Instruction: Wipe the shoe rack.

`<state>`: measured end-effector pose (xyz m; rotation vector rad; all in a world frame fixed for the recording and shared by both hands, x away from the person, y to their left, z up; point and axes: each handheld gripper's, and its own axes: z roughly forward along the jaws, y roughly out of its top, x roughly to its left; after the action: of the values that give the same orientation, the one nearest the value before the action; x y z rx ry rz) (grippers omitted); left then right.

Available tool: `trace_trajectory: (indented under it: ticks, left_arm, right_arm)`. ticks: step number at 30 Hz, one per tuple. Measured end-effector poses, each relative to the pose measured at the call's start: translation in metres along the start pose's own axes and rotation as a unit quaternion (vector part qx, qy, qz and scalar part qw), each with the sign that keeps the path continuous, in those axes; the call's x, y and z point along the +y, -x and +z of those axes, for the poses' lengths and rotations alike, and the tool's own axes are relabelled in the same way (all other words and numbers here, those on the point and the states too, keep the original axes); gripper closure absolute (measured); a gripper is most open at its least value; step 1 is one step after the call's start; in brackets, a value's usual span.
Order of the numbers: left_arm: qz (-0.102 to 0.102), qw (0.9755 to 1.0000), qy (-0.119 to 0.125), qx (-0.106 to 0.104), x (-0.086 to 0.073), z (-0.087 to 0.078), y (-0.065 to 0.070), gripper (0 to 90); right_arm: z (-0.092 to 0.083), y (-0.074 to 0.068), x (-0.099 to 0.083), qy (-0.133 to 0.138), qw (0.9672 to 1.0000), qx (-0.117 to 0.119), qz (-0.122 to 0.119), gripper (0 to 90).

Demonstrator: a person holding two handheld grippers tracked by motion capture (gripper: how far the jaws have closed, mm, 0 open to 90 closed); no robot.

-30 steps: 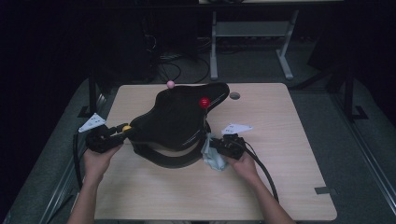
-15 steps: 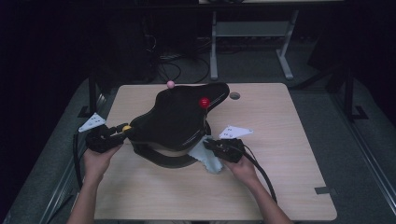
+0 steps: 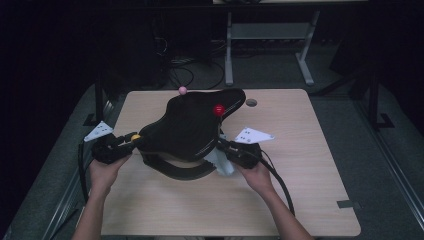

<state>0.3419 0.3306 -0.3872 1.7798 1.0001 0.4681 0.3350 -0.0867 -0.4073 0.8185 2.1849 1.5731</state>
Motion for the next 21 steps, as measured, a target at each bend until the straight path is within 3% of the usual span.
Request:
trace_trajectory:
  ticks: [2,9,15,21]
  left_arm:
    - [0.001,1.0,-0.001,0.0,0.0,0.0,0.0,60.0]
    - [0.002,1.0,-0.005,0.0,0.002,0.001,0.0,59.9]
    - [0.001,1.0,-0.006,0.001,0.002,0.001,0.0,59.9]
    - [0.001,1.0,-0.005,-0.001,0.002,0.001,0.0,59.9]
  right_arm:
    - [0.002,-0.001,-0.002,-0.009,0.9999,-0.004,0.002,82.1]
    - [-0.016,-0.005,0.028,0.052,0.9985,-0.014,-0.012,82.1]
    - [-0.011,-0.002,0.021,0.042,0.999,-0.015,-0.007,82.1]
    - [-0.001,-0.001,0.004,0.012,0.9998,-0.015,-0.002,82.1]
